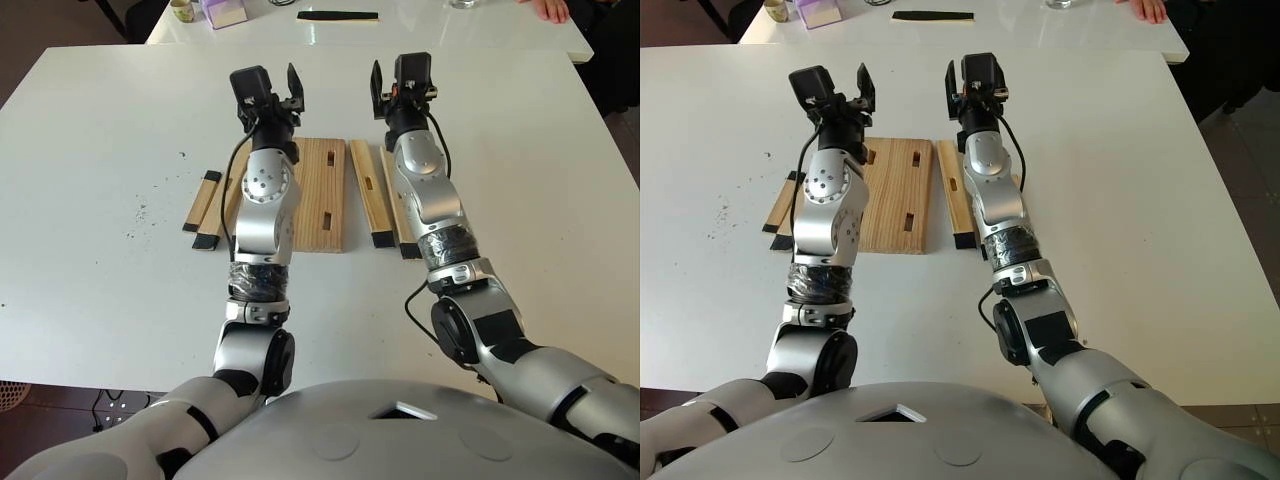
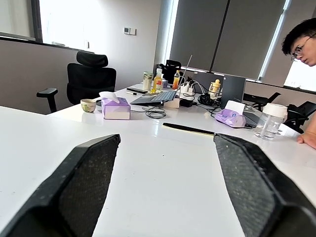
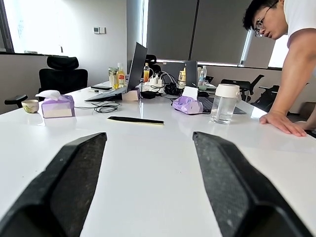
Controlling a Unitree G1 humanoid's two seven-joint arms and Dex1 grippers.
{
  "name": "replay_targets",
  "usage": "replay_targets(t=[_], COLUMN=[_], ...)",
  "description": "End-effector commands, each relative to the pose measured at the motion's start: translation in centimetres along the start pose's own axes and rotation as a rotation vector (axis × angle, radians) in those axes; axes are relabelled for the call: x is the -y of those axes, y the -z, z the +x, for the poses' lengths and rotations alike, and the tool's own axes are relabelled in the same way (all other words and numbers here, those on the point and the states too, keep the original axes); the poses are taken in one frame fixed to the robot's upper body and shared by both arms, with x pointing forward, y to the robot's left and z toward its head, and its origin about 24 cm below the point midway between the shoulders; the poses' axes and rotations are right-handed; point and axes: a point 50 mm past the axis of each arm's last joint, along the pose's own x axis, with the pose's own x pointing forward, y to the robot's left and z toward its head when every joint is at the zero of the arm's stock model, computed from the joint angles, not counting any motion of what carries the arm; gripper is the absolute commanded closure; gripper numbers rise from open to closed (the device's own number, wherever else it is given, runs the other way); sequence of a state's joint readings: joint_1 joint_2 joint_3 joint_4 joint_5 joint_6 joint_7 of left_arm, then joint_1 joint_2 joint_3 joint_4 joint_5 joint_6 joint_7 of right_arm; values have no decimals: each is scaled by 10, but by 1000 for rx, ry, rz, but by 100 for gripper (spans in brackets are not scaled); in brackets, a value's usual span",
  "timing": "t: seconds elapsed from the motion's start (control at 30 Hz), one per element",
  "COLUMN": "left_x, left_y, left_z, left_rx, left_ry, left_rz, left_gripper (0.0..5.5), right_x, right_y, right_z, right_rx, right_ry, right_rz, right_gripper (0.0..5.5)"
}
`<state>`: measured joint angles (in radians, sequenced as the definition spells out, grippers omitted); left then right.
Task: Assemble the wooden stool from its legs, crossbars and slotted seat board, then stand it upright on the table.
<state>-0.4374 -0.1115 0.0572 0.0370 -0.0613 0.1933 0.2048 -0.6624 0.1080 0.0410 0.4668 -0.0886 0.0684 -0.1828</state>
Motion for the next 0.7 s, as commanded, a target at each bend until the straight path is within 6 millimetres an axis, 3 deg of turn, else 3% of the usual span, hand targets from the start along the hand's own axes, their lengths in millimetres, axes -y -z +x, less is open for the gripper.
replay_targets(t=[0.03,0.27,0.43,0.7], left_x=[-1,-4,-8,-4], left_y=[4,2,6,7], left_z=[-5,1,4,-1], left_rx=[-35,-33,-40,-47], left_ry=[-2,-5,-57,-83], left_rz=[-17,6,117,90], left_gripper=[198,198,198,198], right_x=[1,2,1,-1], right_y=[1,0,-3,-12], right_z=[-4,-4,-5,-5], right_rx=[-3,1,11,10], right_ry=[-3,-29,-15,-49], right_rz=[-26,-46,-92,-185], right_gripper=[228,228,228,228])
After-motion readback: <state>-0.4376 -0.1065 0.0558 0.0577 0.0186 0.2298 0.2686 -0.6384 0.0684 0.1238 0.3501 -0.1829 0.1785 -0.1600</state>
